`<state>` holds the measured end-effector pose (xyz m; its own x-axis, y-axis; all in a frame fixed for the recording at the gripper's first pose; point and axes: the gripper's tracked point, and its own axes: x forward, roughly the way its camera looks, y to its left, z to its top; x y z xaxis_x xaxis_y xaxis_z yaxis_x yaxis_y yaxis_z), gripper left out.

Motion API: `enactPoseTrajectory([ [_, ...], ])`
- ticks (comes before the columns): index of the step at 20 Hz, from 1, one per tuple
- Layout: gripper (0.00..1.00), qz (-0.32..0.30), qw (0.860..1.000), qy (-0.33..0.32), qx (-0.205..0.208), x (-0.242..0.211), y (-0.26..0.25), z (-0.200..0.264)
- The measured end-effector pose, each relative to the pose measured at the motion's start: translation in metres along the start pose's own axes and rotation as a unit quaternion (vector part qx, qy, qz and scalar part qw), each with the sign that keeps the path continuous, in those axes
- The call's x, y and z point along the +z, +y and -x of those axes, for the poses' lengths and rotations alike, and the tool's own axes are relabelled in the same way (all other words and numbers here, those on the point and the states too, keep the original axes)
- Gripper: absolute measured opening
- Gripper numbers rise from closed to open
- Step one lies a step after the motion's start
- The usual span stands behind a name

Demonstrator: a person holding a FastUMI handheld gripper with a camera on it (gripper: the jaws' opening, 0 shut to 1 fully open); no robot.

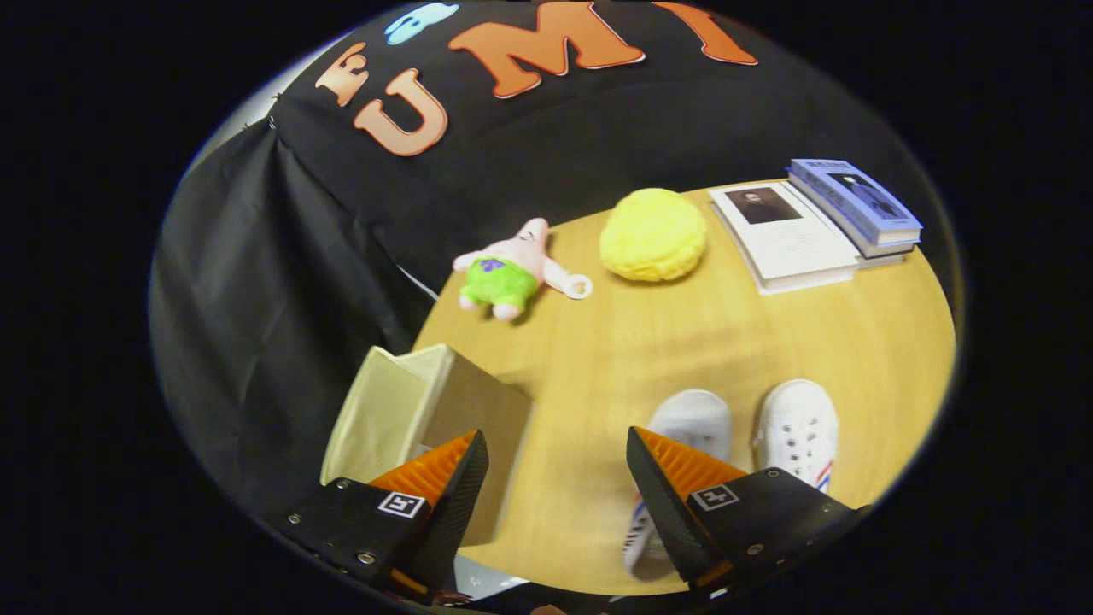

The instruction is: Open the storage box then place both shoes into the box .Put the left shoe in first, then the right shoe, with the right side of both shoes facing outward in a uniform manner.

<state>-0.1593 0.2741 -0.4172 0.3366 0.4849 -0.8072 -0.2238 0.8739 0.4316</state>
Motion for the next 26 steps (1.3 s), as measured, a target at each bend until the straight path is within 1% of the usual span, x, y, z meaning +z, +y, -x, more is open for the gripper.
enactPoseTrajectory([
  [3,0.97,-0.002,0.999,0.025,-0.027,-0.036,-0.044,0.003],
  [5,0.93,-0.001,0.998,0.047,-0.047,-0.060,-0.068,0.002],
  [9,0.83,0.024,0.996,0.066,-0.047,-0.086,-0.084,-0.009],
  [12,0.76,-0.001,0.996,0.077,-0.045,-0.096,-0.090,-0.026],
  [16,0.63,-0.029,0.995,0.090,-0.028,-0.106,-0.087,-0.044],
  [17,0.58,-0.047,0.994,0.095,-0.016,-0.108,-0.082,-0.047],
  [18,0.56,-0.072,0.992,0.100,-0.002,-0.111,-0.076,-0.048],
  [19,0.48,-0.089,0.991,0.100,-0.005,-0.112,-0.077,-0.049],
  [22,0.39,-0.125,0.987,0.100,0.011,-0.108,-0.080,-0.046],
  [25,0.15,-0.179,0.978,0.104,0.019,-0.107,-0.078,-0.044],
  [26,0.14,-0.186,0.977,0.104,0.018,-0.104,-0.077,-0.043],
])
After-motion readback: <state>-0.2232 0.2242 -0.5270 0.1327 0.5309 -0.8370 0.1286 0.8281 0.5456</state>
